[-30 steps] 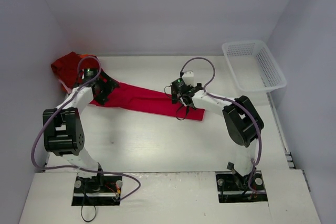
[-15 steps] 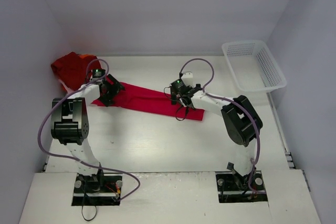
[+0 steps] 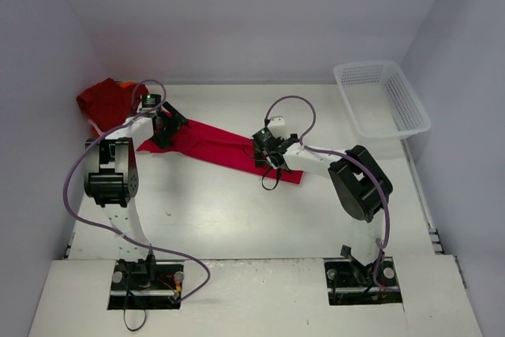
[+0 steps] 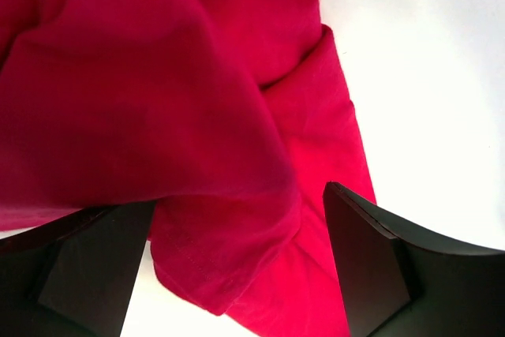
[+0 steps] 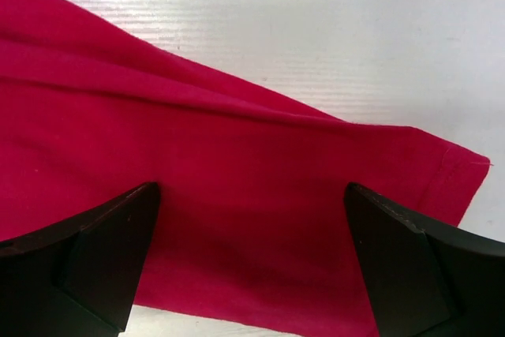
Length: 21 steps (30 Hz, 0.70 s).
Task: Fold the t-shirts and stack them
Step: Fold the tshirt
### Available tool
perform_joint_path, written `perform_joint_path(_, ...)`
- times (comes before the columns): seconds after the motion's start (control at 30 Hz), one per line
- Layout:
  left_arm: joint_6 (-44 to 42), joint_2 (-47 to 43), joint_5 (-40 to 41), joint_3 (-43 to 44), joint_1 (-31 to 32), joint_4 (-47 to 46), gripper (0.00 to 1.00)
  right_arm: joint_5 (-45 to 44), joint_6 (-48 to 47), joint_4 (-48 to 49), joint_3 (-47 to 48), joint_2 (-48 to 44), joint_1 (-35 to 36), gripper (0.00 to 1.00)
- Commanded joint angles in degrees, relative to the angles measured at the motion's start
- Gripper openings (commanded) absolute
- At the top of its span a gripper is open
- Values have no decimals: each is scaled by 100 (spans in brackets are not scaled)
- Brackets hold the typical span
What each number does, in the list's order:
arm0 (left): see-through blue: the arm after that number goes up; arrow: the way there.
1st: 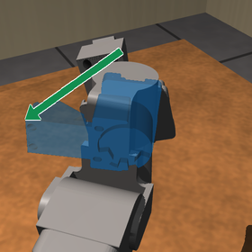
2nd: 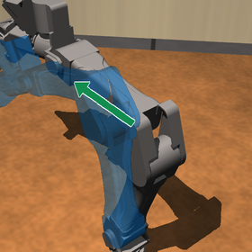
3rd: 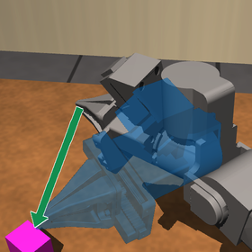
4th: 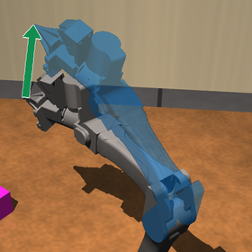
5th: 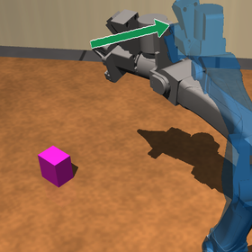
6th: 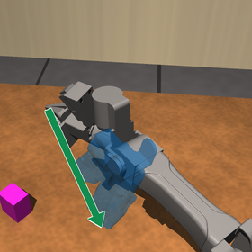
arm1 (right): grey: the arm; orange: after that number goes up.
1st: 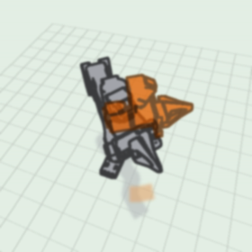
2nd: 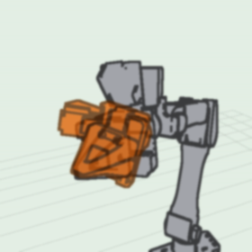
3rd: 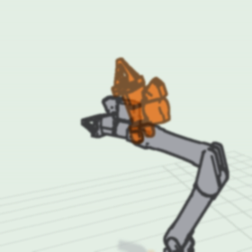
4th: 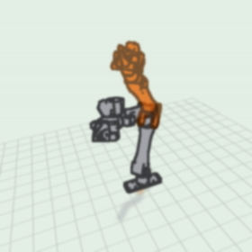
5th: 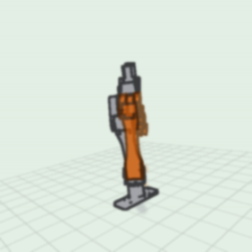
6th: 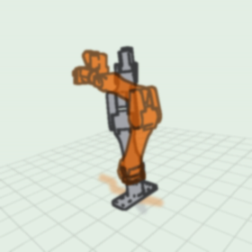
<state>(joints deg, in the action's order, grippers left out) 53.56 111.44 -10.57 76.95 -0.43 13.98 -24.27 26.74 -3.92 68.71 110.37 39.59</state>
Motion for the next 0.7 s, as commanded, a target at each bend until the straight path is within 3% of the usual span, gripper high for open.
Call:
perform_joint_path(0.0,-21,9,99,478,209,-106,82,-262,76,-82,-138,-182,145,100)
perform_joint_path(0.4,-118,361,169,874,298,-71,82,-271,525,-460,-630,-709,663,100)
perform_joint_path(0.67,-118,581,134,1173,385,-44,82,-280,1227,-864,-929,-745,1384,100)
